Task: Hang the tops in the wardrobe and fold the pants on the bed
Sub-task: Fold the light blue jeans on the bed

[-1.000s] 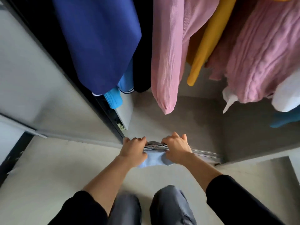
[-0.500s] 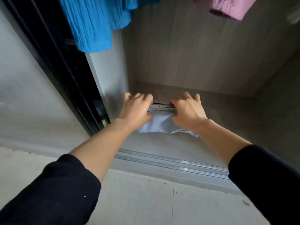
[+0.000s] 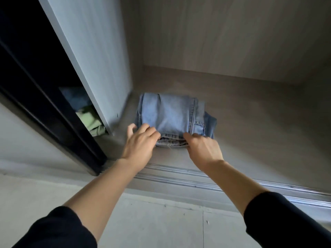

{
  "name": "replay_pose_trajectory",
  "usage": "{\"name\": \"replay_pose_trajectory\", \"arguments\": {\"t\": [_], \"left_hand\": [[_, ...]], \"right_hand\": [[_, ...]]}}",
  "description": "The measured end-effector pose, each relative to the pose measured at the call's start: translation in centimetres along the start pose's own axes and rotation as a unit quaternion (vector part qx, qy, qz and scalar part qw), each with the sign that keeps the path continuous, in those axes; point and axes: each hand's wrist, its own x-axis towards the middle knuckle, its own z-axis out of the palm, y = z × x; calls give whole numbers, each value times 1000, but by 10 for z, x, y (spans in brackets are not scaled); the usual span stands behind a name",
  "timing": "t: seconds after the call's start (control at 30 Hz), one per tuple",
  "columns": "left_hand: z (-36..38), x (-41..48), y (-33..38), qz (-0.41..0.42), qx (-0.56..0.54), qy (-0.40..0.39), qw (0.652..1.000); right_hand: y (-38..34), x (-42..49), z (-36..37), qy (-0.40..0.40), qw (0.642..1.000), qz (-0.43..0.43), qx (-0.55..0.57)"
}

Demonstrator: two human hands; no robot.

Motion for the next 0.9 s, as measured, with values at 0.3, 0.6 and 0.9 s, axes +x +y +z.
{"name": "replay_pose_trajectory", "arguments": {"t": [0.3, 0.6, 0.9], "left_hand": [[34, 81, -37, -15, 30, -34, 999], [68, 146, -68, -82, 14, -31, 996], [66, 179, -77, -108, -15, -129, 986]], "right_hand": [[9, 77, 21, 25, 998, 37, 54], [14, 145, 41, -10, 996, 57, 73], [25, 163, 45, -83, 990, 66, 95]]}}
